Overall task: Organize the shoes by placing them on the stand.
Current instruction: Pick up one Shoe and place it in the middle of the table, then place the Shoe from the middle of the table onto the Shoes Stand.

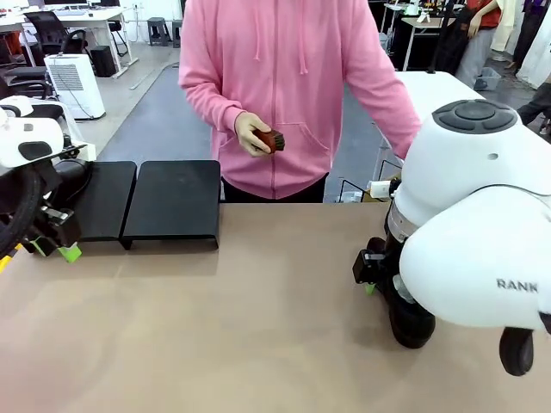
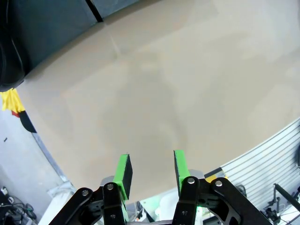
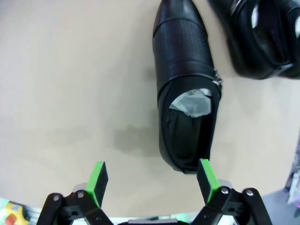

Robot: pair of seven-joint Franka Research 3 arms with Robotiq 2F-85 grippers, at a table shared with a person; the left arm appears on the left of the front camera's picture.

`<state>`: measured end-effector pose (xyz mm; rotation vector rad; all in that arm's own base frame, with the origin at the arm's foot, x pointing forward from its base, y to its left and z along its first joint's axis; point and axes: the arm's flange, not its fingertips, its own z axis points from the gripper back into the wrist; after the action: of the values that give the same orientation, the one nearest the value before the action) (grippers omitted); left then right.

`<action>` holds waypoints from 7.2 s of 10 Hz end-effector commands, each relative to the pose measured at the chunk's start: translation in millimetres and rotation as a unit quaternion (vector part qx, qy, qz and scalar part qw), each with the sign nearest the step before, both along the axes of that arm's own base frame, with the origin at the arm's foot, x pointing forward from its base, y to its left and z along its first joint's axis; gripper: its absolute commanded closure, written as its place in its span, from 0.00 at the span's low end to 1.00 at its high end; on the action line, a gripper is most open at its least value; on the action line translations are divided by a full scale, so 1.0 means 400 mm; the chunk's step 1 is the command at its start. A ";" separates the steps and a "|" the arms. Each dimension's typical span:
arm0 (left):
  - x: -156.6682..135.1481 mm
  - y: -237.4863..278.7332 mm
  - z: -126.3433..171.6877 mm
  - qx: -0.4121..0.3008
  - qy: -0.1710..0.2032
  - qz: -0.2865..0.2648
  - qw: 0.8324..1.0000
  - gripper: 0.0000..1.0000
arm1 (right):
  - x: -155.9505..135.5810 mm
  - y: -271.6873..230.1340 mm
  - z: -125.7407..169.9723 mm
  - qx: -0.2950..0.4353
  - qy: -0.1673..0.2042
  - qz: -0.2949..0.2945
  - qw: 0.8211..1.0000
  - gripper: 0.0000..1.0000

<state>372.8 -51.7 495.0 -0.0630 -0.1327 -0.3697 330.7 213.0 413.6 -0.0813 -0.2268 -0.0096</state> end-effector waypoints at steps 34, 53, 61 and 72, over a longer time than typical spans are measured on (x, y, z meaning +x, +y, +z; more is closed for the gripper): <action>-0.005 0.002 0.000 -0.004 -0.002 0.000 1.000 0.51 | 0.123 -0.034 -0.116 0.032 0.052 -0.036 0.997 1.00; -0.005 0.002 0.000 -0.004 -0.002 0.000 1.000 0.51 | 0.044 0.533 -0.042 0.176 0.036 0.022 0.983 0.00; -0.005 0.002 0.000 -0.004 -0.002 0.000 1.000 0.51 | 0.045 0.496 0.021 0.206 0.047 -0.005 0.978 0.00; -0.139 -0.182 0.003 -0.065 -0.002 0.019 0.998 0.51 | 0.045 0.230 0.105 0.176 0.028 -0.168 0.970 0.00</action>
<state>340.6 -104.2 493.3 -0.1346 -0.1401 -0.3822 356.0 307.7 455.4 0.2608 -0.1544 -0.3178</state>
